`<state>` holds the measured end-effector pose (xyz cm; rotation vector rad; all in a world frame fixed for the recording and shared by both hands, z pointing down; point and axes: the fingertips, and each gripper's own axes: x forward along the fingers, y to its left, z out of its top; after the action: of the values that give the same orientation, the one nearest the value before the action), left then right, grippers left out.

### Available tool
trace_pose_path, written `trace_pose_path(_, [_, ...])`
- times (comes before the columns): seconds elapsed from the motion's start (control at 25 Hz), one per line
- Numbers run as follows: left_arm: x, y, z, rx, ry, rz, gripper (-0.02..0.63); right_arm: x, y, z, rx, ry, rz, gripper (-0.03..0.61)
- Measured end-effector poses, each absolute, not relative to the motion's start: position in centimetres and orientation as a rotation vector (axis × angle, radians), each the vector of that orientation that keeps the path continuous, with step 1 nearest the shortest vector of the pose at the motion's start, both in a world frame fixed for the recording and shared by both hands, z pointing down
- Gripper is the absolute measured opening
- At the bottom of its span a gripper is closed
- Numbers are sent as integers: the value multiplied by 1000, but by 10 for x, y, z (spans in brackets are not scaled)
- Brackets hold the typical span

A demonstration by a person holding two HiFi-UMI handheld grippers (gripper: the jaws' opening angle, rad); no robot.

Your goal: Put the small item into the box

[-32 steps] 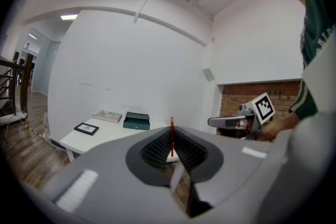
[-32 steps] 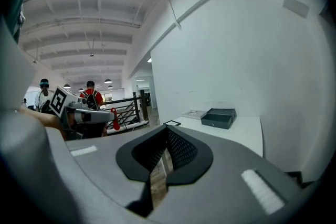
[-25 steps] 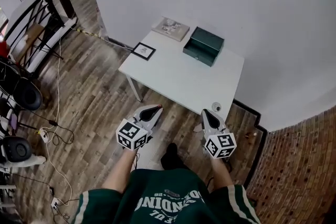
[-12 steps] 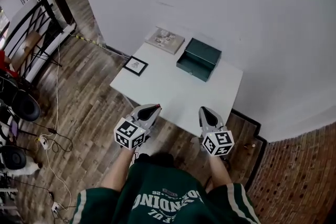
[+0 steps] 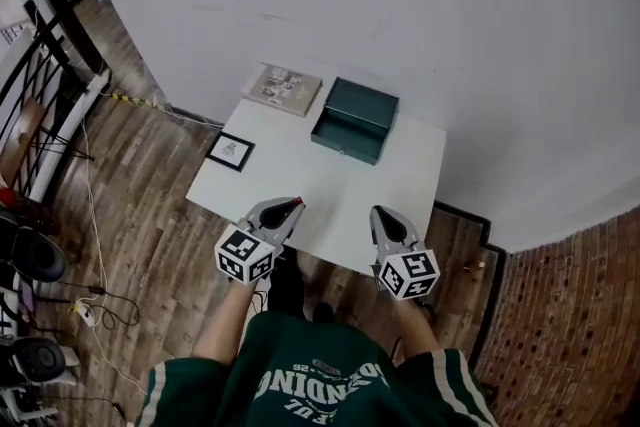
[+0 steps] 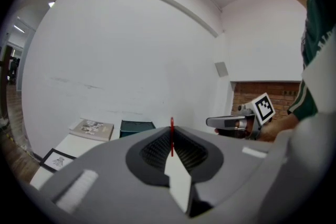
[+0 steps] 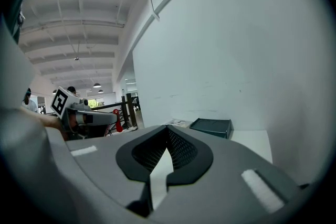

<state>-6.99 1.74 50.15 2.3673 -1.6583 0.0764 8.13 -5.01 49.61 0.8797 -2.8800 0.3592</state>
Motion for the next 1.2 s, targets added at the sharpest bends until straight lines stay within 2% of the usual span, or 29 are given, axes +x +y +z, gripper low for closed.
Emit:
trace_pose_path(0.72, [-157, -168, 512, 2579, -1254, 142, 63, -5, -185, 485, 1282, -2726, 375, 2])
trace_pose_path(1.2, [-157, -212, 505, 2590, -1240, 118, 63, -17, -223, 495, 1267, -2720, 405, 2])
